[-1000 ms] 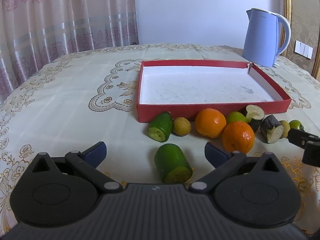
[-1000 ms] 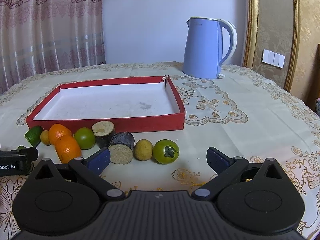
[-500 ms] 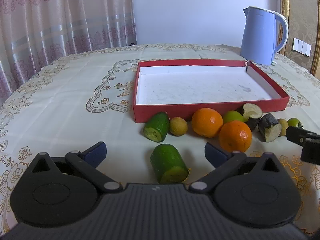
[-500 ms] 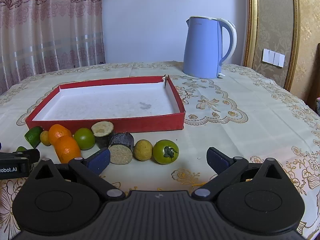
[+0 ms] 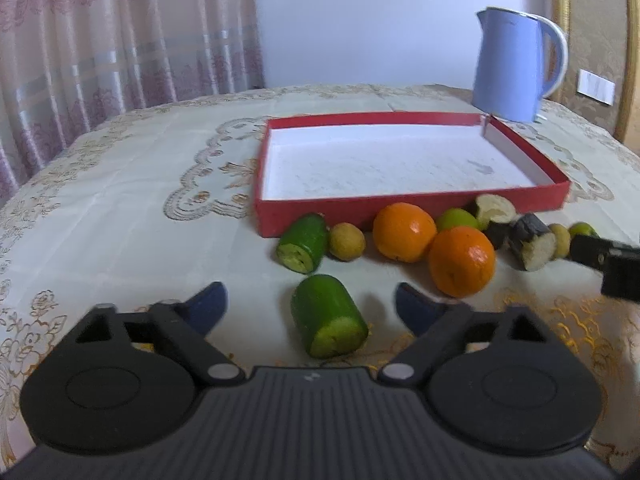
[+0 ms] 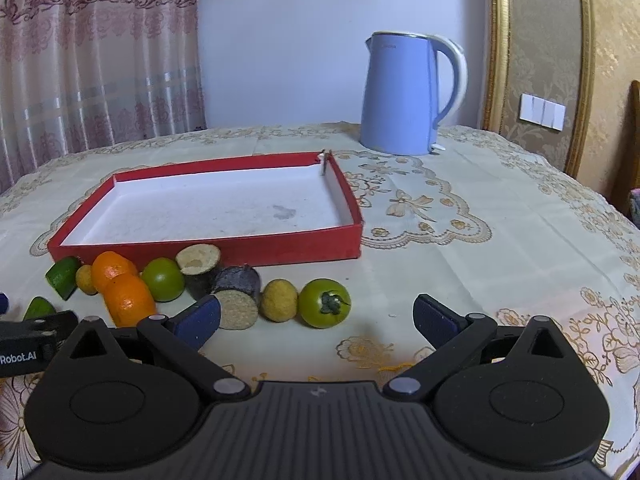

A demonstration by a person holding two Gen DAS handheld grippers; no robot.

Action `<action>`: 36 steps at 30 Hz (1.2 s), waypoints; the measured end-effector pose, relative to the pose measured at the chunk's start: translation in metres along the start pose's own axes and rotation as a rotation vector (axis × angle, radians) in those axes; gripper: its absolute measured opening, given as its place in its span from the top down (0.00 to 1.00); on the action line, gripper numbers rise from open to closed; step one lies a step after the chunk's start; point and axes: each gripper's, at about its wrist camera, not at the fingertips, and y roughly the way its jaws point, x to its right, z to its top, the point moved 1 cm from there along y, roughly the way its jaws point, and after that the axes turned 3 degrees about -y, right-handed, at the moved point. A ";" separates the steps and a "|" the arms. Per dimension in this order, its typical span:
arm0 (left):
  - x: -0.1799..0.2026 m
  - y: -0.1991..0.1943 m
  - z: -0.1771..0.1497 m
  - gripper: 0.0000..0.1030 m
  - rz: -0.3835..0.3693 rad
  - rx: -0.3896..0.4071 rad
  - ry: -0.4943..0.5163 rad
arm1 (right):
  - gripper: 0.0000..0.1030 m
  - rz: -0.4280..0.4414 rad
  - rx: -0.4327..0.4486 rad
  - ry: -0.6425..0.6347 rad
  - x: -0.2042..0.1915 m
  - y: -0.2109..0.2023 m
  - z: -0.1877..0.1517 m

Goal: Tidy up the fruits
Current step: 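Close the left gripper around the green cucumber chunk, then grasp the green tomato with the right gripper while the left gripper holds the cucumber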

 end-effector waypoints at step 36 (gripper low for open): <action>-0.008 -0.003 -0.004 0.66 -0.072 -0.004 -0.068 | 0.00 0.014 -0.006 0.061 0.046 -0.003 -0.018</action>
